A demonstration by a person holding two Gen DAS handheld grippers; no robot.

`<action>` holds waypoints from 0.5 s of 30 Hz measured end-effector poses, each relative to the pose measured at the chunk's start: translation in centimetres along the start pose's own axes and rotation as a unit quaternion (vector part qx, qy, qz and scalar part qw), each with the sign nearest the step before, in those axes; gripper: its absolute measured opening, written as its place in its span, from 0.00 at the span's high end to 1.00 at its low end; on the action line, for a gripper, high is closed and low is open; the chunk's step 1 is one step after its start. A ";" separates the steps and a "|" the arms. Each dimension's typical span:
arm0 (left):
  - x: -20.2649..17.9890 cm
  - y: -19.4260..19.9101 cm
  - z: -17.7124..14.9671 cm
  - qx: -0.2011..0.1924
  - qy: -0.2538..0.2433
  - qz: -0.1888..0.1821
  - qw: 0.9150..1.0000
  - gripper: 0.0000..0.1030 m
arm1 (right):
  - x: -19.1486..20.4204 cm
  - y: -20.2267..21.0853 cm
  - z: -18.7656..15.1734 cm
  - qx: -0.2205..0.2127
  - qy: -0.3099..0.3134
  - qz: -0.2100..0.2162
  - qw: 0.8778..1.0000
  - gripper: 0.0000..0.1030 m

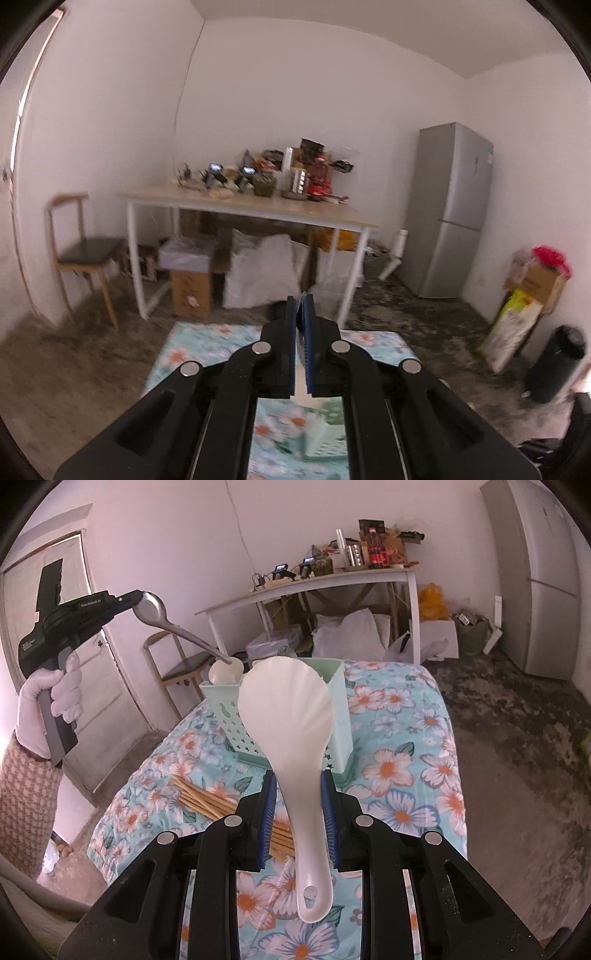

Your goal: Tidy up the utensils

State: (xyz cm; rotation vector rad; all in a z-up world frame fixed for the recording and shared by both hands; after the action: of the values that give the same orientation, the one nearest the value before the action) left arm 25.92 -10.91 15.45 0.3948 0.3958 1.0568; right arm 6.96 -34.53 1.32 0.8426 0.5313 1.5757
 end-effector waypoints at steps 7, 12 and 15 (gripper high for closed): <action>-1.2 -3.4 -1.8 0.028 -0.056 0.064 0.996 0.97 | 0.1 -0.2 0.0 0.000 -0.002 0.009 1.000 0.78; -1.7 -5.8 -3.6 0.059 -0.065 0.054 0.995 0.97 | 0.0 0.1 0.0 0.000 -0.005 0.010 1.000 0.78; -2.0 -6.7 -4.1 0.077 -0.056 0.029 0.995 0.96 | 0.0 0.1 0.0 -0.001 -0.007 0.013 1.000 0.78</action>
State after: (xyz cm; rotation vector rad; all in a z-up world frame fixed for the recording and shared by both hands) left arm 28.07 -15.09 8.88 0.6040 0.3697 1.0589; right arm 6.92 -34.57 1.40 0.8609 0.5110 1.5932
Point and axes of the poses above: each gripper's, at about its wrist camera, not at the fingertips, and y roughly against the way its jaws point, x to its left, z to its top, the point moved 5 cm from there along -y, roughly the way its jaws point, and after that the axes turned 13 degrees about x, right-handed, at the moved point
